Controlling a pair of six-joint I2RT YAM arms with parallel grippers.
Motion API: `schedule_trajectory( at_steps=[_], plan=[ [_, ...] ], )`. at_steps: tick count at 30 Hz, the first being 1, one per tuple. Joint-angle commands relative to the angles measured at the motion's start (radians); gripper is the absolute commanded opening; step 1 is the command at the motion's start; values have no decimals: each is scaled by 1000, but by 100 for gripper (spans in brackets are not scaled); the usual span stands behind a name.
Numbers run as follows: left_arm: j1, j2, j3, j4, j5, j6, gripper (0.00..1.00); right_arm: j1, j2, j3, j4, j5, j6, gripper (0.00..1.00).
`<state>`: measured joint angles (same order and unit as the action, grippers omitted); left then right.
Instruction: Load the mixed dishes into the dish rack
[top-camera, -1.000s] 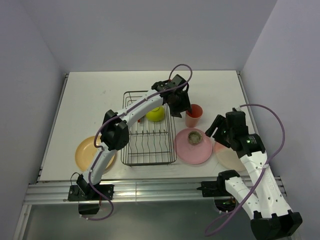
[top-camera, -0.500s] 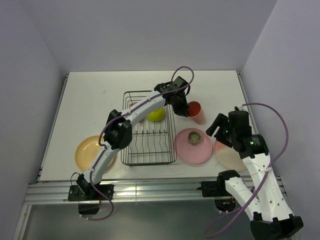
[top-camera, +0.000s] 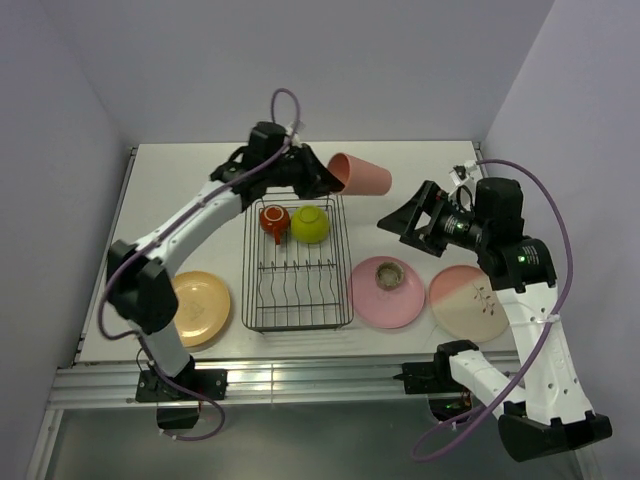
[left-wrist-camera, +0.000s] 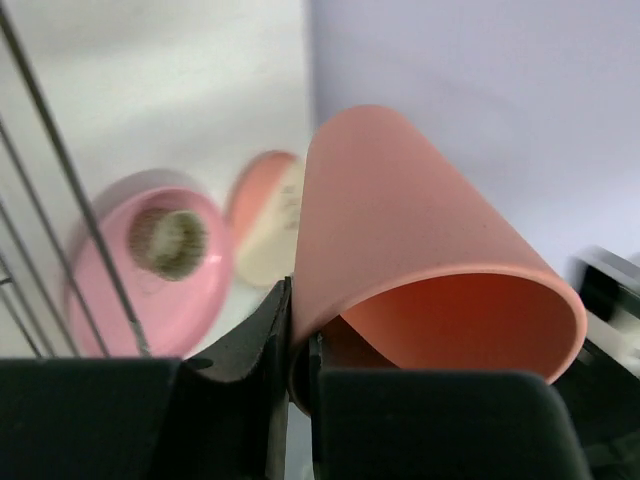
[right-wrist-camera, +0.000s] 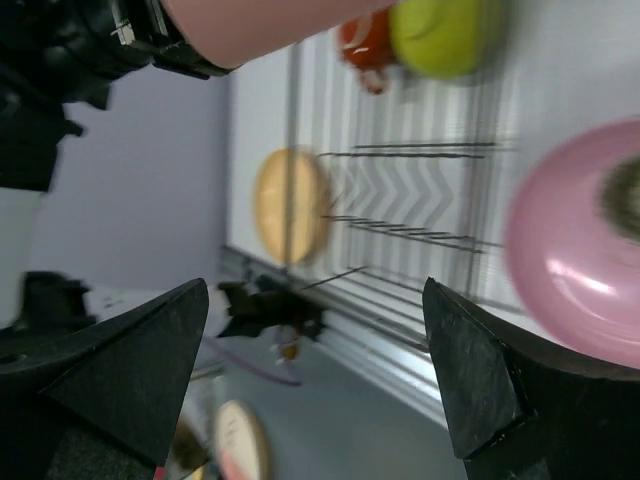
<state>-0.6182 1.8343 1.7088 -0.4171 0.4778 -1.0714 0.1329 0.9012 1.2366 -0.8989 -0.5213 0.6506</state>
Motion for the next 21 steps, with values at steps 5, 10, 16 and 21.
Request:
schedule_trajectory(
  at_steps=[5,10,16,21],
  plan=[
    [66,-314,-364,547,289,-228,0,2,31,-71,311,-342,204,94],
    [67,-418,-491,742,341,-314,0,27,77,-63,474,-393,303,94],
    [72,-500,-560,817,367,-347,0,47,152,-34,646,-439,420,93],
    [80,-532,-624,864,389,-392,0,59,206,-43,837,-470,559,91]
  ],
)
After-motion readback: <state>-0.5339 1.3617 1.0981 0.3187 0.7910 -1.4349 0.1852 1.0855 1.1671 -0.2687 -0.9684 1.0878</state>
